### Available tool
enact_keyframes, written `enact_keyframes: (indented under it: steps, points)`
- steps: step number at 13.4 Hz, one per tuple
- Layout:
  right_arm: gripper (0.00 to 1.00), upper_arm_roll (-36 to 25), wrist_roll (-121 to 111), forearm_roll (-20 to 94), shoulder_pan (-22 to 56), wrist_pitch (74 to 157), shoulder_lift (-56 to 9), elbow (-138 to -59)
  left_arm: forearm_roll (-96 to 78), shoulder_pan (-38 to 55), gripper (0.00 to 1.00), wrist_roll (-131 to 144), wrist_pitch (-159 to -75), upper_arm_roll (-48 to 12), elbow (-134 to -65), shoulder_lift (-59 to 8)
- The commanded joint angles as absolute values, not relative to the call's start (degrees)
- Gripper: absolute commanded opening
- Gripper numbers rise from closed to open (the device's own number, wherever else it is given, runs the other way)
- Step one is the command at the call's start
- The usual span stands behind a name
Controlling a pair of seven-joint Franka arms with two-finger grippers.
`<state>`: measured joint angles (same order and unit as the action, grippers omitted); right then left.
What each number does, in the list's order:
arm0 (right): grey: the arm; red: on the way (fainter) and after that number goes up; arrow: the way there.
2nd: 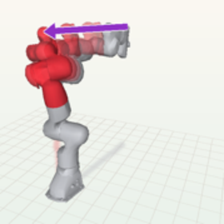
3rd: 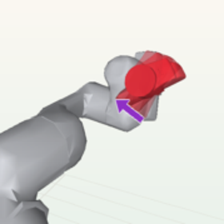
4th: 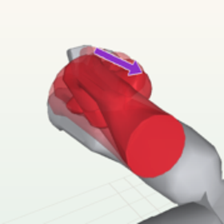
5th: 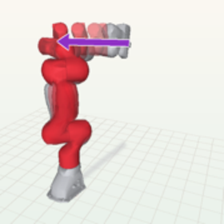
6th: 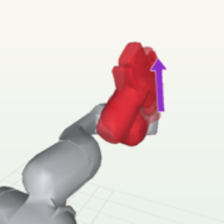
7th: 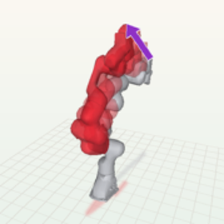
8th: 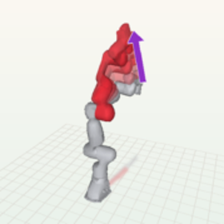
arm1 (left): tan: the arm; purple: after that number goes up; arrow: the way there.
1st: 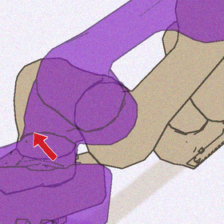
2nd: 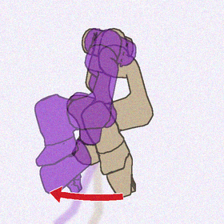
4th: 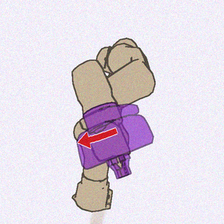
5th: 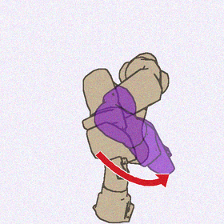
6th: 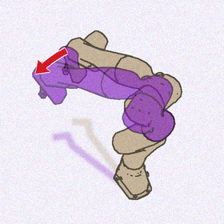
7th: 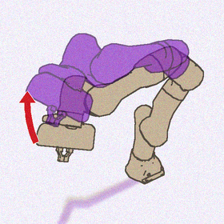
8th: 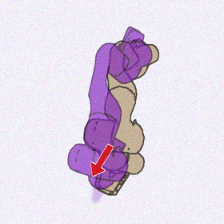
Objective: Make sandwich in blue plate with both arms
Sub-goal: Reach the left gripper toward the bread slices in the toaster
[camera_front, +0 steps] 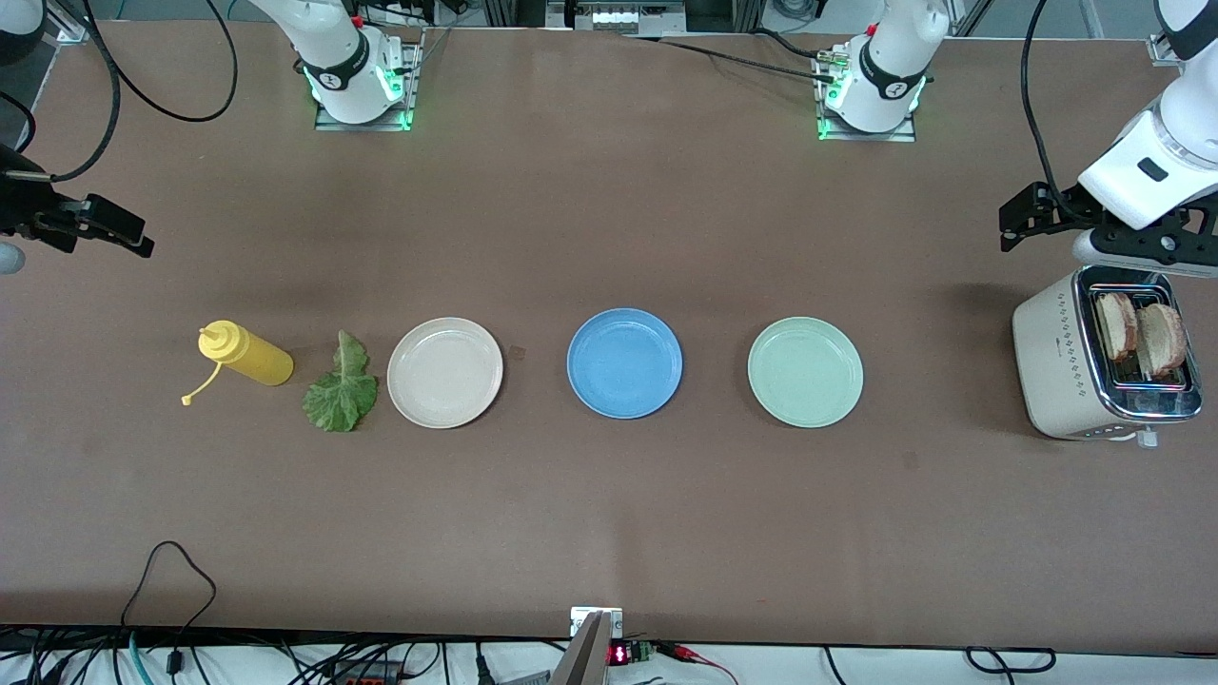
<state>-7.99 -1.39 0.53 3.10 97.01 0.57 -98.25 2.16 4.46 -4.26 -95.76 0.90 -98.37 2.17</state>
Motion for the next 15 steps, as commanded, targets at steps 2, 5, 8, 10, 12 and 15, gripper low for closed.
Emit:
enact_keyframes:
  steps: [2, 5, 8, 10, 12, 15]
  points:
    - [1.0, -7.91, -1.67, -0.09, 2.99, 96.42, 1.23, -97.91, -0.44, 5.27, 1.0, -5.19, -95.71, 2.55, -99.41, 3.69]
    - [1.0, -7.91, -1.49, 0.0, 2.9, 96.5, 0.97, -97.38, -0.35, 5.19, 1.0, -4.92, -91.52, 2.55, -97.4, 2.56]
    - [1.0, -7.91, -1.49, 0.0, 2.9, 96.42, 0.79, -97.38, 0.17, 5.19, 1.0, -5.18, -87.55, 2.55, -94.92, 0.44]
    - [1.0, -7.91, -1.49, -0.09, 2.9, 96.5, 0.79, -97.38, 1.31, 5.27, 1.0, -5.1, -84.65, 2.46, -94.92, 0.26]
    - [1.0, -7.91, -1.49, -0.09, 2.72, 96.85, 0.62, -97.38, 4.82, 5.19, 1.0, -5.36, -83.85, 2.46, -95.36, -0.53]
    - [1.0, -7.91, -1.49, -0.09, 2.72, 96.86, 0.35, -97.38, 14.48, 4.84, 1.0, -5.89, -81.56, 2.72, -95.54, -3.24]
